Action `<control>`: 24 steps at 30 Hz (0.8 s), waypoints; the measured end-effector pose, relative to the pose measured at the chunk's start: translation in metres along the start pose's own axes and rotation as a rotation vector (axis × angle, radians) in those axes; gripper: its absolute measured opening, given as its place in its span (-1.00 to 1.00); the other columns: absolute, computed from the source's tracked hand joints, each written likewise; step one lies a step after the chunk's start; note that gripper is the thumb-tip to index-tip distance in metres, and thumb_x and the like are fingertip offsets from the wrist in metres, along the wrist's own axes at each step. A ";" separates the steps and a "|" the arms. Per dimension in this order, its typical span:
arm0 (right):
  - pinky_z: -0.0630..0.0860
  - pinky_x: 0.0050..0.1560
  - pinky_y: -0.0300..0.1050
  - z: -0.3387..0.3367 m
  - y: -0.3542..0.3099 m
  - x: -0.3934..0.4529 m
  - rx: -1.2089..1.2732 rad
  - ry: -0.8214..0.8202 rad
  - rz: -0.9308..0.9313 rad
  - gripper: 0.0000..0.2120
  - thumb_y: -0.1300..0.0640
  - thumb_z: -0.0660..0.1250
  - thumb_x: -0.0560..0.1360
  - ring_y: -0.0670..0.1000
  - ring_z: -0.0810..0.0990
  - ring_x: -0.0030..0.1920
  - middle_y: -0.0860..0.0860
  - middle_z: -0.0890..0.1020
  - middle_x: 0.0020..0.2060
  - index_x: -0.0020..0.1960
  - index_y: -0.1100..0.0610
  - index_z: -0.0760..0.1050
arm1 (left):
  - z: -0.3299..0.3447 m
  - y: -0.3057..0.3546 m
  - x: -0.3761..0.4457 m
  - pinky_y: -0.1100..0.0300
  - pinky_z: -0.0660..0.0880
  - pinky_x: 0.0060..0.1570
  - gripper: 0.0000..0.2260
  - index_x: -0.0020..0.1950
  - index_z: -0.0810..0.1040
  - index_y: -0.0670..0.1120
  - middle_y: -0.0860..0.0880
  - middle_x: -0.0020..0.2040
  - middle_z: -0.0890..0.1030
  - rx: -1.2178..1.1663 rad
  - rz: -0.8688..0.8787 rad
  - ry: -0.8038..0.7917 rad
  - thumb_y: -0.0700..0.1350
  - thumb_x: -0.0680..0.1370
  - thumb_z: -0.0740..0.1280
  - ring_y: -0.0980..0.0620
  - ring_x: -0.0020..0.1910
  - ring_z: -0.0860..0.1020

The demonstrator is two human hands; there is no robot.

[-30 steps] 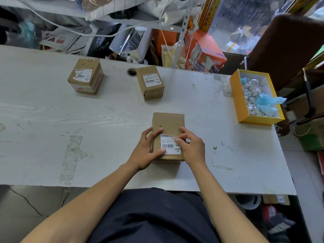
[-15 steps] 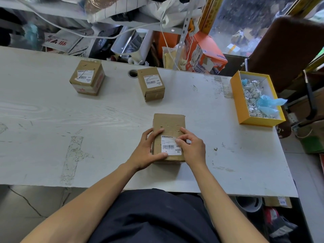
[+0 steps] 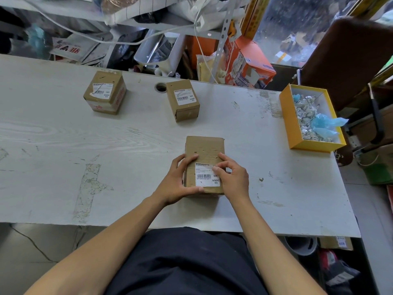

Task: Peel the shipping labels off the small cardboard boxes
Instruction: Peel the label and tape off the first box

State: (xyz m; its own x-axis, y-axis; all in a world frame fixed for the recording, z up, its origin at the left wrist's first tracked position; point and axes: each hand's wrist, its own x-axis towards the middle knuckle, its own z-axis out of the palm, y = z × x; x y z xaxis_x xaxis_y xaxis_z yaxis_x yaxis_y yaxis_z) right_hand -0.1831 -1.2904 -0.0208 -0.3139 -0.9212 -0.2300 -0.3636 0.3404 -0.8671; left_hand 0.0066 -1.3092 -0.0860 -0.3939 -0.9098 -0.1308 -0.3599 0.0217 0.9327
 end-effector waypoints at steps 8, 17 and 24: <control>0.53 -0.03 -0.30 -0.002 -0.001 0.000 0.003 -0.012 0.010 -0.81 0.20 0.44 0.47 -0.17 0.57 0.10 -0.19 0.58 0.25 -0.32 0.08 0.56 | -0.001 0.003 -0.001 -0.05 0.49 0.31 -0.15 0.46 0.22 0.39 0.11 0.50 0.16 0.010 -0.006 0.002 0.27 0.25 0.55 0.09 0.41 0.35; 0.49 -0.10 -0.41 -0.003 -0.001 0.000 -0.006 -0.018 0.008 -0.84 0.20 0.43 0.47 -0.22 0.56 0.06 -0.18 0.57 0.26 -0.29 0.11 0.58 | 0.000 0.002 -0.002 -0.06 0.53 0.26 -0.16 0.47 0.22 0.37 0.11 0.50 0.17 -0.011 -0.003 0.010 0.26 0.26 0.54 0.07 0.41 0.36; 0.56 -0.09 -0.32 -0.003 -0.002 -0.001 0.001 -0.020 0.003 -0.83 0.19 0.43 0.48 -0.15 0.56 0.10 -0.17 0.57 0.27 -0.29 0.10 0.58 | 0.001 0.001 -0.002 -0.08 0.54 0.25 -0.16 0.47 0.22 0.37 0.09 0.50 0.17 -0.014 -0.008 0.010 0.26 0.27 0.54 0.05 0.42 0.35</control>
State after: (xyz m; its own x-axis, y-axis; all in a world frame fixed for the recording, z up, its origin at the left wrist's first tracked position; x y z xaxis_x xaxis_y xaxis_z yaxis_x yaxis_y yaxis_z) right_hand -0.1848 -1.2896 -0.0178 -0.2978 -0.9236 -0.2413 -0.3622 0.3432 -0.8666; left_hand 0.0063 -1.3075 -0.0847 -0.3826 -0.9140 -0.1353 -0.3509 0.0082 0.9364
